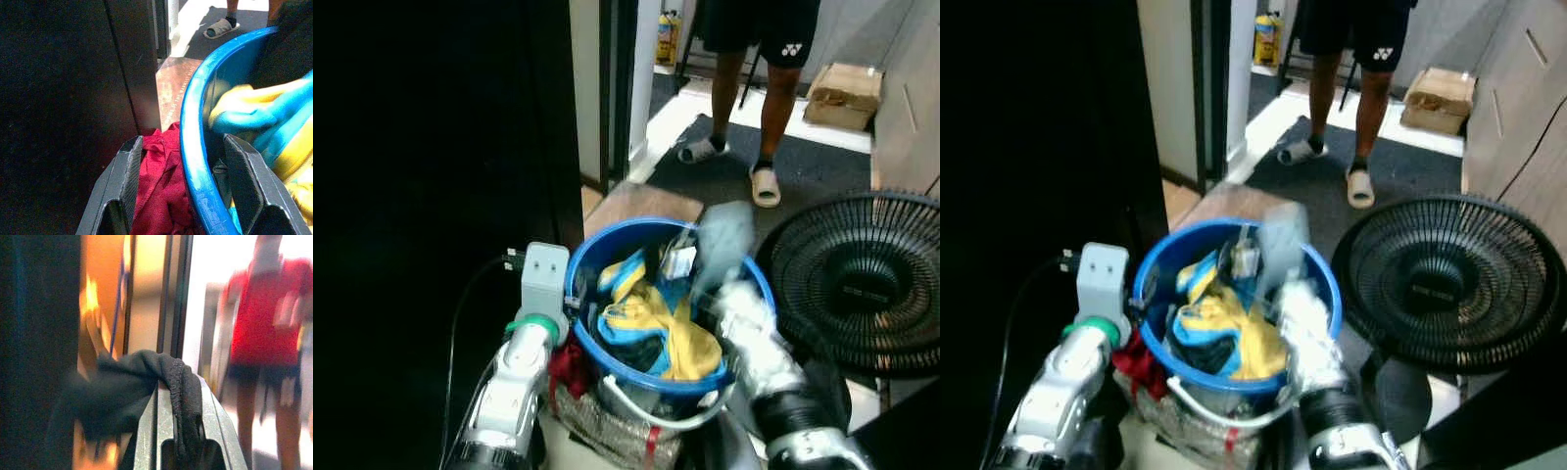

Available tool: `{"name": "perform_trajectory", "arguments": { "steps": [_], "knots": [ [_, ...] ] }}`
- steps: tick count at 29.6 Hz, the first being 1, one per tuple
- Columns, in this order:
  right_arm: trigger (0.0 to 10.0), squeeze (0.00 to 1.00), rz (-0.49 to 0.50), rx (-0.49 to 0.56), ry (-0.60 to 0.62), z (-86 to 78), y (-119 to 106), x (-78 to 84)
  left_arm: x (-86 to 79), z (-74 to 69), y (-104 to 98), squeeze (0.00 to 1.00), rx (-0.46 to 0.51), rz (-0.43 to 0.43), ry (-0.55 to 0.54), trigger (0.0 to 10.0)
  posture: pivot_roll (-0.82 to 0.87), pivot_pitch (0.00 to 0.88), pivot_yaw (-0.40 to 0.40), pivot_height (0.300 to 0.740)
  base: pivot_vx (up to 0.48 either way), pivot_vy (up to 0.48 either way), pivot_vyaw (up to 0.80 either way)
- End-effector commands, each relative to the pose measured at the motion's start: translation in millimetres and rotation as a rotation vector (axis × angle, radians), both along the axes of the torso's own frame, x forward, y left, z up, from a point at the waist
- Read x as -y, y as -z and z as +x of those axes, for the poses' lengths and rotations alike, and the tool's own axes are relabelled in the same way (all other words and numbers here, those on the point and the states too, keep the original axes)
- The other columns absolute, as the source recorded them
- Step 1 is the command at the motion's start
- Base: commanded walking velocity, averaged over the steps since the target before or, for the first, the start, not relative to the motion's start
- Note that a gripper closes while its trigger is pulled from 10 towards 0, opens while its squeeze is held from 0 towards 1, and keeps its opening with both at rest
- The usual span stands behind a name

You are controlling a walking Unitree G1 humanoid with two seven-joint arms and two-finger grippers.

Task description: Clothes washing

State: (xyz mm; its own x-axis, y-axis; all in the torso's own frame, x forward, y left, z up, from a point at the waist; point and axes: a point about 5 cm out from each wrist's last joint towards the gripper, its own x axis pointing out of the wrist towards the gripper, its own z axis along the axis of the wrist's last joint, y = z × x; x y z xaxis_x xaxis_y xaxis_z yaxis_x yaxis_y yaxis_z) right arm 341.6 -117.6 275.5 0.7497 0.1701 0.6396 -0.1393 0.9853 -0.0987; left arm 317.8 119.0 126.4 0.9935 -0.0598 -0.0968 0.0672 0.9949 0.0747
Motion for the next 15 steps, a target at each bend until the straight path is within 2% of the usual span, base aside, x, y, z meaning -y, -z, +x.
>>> {"name": "perform_trajectory", "arguments": {
  "steps": [1,6,15],
  "knots": [
    [10.0,0.0,0.008,-0.117,0.011,1.8,32,2.7,-3.1,-5.3,23,0.0,-0.103,0.017,-0.01,10.0,0.13,0.045,0.02,0.505,0.0,0.0,0.0],
    [10.0,0.0,0.001,-0.148,0.023,1.7,42,4.1,-3.8,-4.6,20,0.0,-0.093,0.017,-0.011,10.0,0.13,0.045,0.02,0.505,0.0,0.0,0.0],
    [10.0,0.0,0.006,-0.13,0.031,-10.1,26,5.2,-1.6,-1.6,9,0.0,-0.053,0.022,0.003,10.0,0.13,0.041,0.021,0.505,0.0,0.0,0.0]
  ]
}}
